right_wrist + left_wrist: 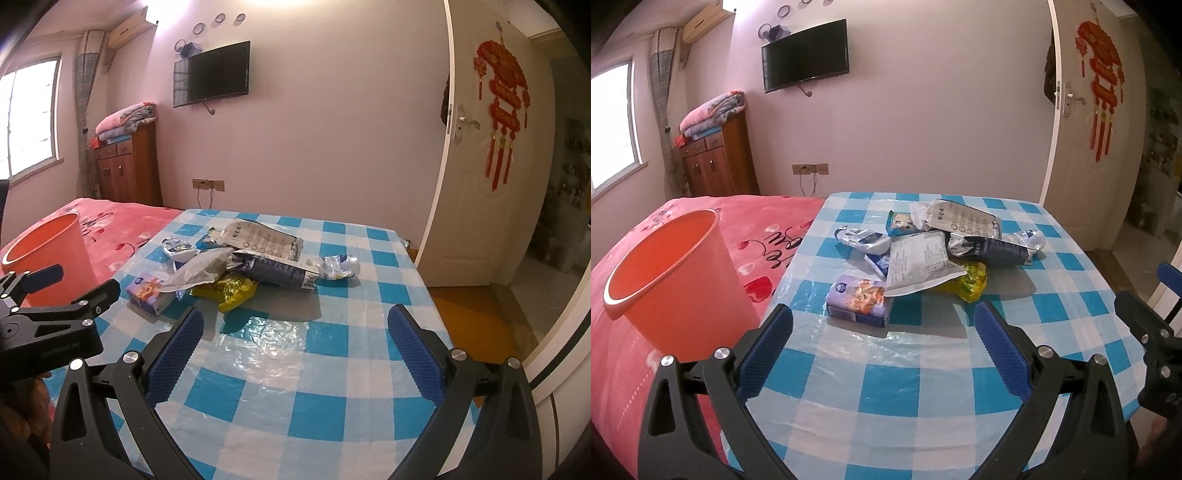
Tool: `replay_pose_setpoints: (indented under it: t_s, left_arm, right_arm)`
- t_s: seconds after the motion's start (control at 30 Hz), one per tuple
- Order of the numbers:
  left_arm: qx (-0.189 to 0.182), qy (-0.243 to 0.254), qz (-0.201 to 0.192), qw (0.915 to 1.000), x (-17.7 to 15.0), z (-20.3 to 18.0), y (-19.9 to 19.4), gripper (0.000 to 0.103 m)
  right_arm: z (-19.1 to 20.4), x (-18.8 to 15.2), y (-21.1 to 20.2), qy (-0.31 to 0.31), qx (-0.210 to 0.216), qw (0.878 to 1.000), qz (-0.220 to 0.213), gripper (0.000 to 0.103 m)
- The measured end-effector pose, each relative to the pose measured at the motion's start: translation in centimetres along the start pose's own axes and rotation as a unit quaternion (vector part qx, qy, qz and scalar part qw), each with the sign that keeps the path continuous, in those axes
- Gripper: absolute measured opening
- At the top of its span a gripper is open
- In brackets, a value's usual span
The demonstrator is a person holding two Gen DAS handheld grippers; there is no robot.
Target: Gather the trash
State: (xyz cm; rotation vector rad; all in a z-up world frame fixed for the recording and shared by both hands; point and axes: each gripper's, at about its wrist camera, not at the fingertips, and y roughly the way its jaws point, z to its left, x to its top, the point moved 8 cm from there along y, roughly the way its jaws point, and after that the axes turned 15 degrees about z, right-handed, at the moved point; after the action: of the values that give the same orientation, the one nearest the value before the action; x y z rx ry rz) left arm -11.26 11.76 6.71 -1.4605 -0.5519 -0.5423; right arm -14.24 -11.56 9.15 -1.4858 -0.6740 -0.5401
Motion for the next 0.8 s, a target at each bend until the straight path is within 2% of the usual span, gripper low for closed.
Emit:
replay_pose_setpoints:
  t_s: [0.27, 0.4, 0.6, 0.8]
  left_arm:
    - [0.002, -0.002, 0.016, 0.9999, -0.5, 0.3, 1.1, 0.099]
    - [-0.018, -0.018, 0.044, 0.9987, -0.9, 0.8, 2.5, 0.099]
    - [-0.036, -0.04, 0.071, 0.996, -1.5, 2.0, 4.5, 0.099]
    - [-0.065, -0.035, 0.08, 0.9941, -0.5, 1.8, 6.3, 0.099]
  right_arm:
    - [0.0, -0.4, 1.5, 0.004, 0.026, 0.999, 0.025, 0.099]
    - [-0.6, -0.5, 3.1, 0.018, 0.028, 0.999, 0.042, 0.099]
    - [-1.0, -1.0, 6.2, 0.033, 0.069, 0.994, 0.077, 0.099]
    - [-1.1, -1.0, 8.9, 0.036, 0.106, 0.989, 0.101, 0.099]
